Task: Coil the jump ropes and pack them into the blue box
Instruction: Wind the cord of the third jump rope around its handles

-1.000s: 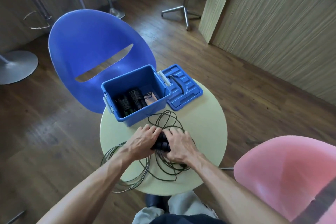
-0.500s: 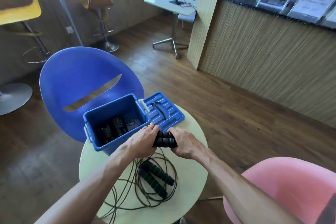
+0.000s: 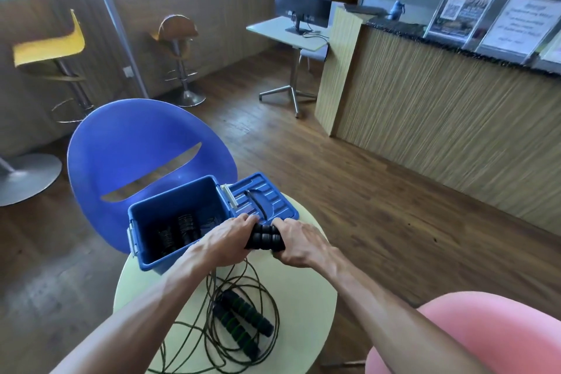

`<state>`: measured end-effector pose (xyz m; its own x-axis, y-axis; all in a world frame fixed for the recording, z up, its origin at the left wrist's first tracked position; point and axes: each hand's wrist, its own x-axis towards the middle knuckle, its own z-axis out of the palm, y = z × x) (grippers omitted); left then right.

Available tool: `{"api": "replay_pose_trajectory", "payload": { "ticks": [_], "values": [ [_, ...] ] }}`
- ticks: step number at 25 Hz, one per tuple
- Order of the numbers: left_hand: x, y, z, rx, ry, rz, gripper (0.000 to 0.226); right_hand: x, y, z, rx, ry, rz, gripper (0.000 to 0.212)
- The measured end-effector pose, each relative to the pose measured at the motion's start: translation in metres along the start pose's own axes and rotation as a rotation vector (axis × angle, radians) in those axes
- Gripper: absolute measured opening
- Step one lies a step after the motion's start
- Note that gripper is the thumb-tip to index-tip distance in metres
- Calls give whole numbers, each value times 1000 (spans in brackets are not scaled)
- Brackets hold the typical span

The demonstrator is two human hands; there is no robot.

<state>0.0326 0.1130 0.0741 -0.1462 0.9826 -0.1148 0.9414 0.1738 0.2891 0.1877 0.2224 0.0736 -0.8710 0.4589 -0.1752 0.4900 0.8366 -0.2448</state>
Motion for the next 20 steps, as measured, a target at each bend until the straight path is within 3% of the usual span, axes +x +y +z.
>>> {"api": "replay_pose_trajectory", "payload": {
  "ticks": [4, 9, 14, 18, 20],
  "values": [
    [-2, -11, -11, 17, 18, -29, 21, 9, -12, -8, 49, -94, 21, 62],
    [-2, -25, -19, -30, 28, -72, 23, 25, -24, -12, -26, 50, 5, 23],
    [-7, -42, -6, -465, 251, -169, 68, 34, -31, -23, -34, 47, 25, 20],
    [-20, -49, 16, -660, 364, -384, 7, 37, -24, -39, 8, 34, 85, 24],
    [-30, -57, 33, -778, 387, -522, 24, 39, -19, -49, 52, 64, 150, 24]
  ]
}}
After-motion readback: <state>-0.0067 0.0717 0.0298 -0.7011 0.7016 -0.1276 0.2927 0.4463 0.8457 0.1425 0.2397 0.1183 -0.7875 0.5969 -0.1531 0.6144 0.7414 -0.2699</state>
